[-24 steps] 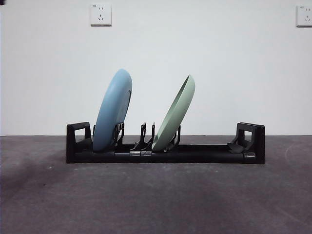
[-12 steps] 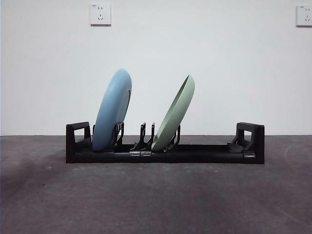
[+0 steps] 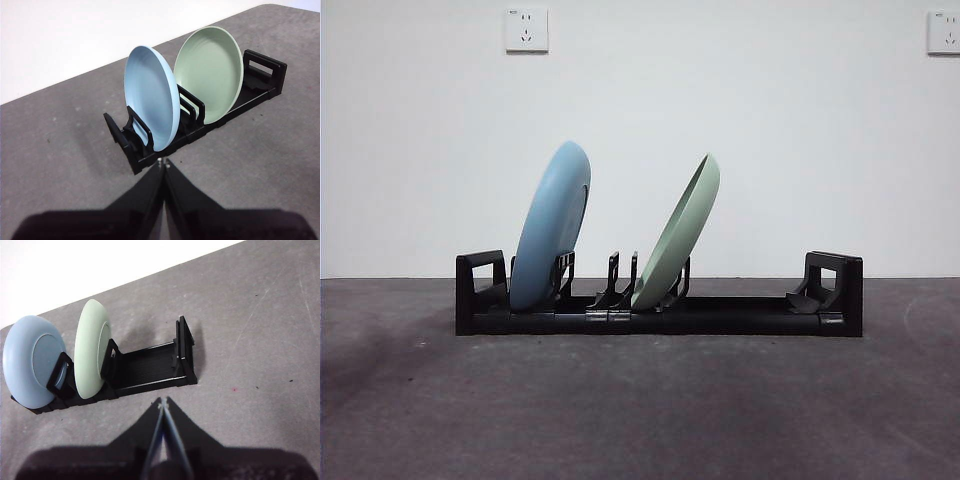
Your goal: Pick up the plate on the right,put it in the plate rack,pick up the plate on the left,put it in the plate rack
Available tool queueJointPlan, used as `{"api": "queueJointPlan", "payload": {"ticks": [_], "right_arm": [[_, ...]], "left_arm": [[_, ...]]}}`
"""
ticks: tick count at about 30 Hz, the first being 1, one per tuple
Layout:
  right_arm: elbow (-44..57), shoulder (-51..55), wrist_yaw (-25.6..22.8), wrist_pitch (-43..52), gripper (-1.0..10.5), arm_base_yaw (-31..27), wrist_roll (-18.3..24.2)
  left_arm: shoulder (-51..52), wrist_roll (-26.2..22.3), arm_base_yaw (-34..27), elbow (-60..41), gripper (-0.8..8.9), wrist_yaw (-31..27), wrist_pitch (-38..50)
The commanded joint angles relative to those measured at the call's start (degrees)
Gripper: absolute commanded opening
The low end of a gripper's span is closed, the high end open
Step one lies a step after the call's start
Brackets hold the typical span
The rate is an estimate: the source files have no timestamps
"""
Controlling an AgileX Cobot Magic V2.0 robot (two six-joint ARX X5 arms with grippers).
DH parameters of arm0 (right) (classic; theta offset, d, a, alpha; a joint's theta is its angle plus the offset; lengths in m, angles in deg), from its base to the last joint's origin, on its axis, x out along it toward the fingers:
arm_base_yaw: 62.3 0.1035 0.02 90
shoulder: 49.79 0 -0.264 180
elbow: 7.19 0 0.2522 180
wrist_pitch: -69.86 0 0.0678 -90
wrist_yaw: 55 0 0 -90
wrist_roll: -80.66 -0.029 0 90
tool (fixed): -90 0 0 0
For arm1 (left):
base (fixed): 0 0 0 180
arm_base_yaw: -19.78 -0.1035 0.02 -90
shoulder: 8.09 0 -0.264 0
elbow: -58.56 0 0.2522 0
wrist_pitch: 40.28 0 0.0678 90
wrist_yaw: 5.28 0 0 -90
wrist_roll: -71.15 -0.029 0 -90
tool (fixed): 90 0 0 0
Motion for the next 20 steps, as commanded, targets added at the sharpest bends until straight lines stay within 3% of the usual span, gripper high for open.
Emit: {"api": "queueJointPlan", "payload": {"ticks": [1,6,13,20], "right_arm": [[0.55,-0.02,-0.15,0.39,0.0,0.09,-0.55],[0.55,-0.02,-0.35,0.39,0.0,0.09,-0.55],[0.55,-0.09,-0.17,0.39,0.0,0.09,-0.55],[0.55,-0.11,-0.15,0.39,0.0,0.09,-0.55]], "left_arm": [[1.97,2.01,-3.63,-1.95,-0.03,0.85,-0.22],[8.07,4.31,-13.88,-9.51,-0.03,9.2,4.02],[19.15,4.76,-23.3,-24.57,-0.03,8.9,15.45],[23.43,5.97,-26.88,-32.28,-0.03,8.83,17.25]]}}
